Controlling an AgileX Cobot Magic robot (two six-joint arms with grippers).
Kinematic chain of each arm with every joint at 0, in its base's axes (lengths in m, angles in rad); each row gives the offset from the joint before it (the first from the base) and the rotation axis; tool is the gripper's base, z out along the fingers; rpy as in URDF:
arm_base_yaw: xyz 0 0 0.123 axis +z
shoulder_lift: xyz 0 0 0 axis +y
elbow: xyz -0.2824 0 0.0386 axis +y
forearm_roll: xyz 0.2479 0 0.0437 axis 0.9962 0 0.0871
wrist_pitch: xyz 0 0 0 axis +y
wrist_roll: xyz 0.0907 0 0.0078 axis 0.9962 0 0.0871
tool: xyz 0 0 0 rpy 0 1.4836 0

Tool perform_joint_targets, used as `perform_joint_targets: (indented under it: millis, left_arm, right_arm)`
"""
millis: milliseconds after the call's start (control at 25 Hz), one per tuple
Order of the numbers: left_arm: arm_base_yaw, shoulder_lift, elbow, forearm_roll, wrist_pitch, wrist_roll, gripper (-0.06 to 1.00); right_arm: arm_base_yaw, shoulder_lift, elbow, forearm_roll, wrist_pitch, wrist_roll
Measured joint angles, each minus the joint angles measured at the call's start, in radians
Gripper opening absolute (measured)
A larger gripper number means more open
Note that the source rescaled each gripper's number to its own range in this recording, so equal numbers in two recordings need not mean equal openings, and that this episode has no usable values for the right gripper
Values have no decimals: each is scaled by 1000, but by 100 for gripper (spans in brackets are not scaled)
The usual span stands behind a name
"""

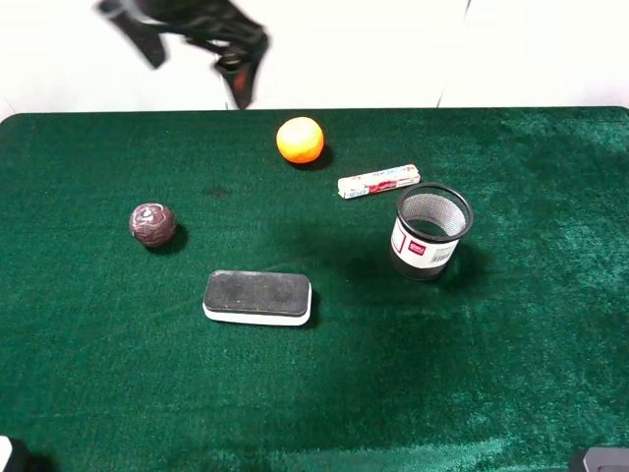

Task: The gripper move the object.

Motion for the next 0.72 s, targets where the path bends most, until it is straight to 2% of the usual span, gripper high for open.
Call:
perform_joint_targets:
  millis: [320, 720]
  left_arm:
    - [0, -400, 408, 3, -19, -127, 100]
    - [0, -834, 806, 5, -29, -152, 100]
  right_arm:
    - [0, 0, 0, 0, 0, 0]
    - [0, 0, 0, 0, 0, 0]
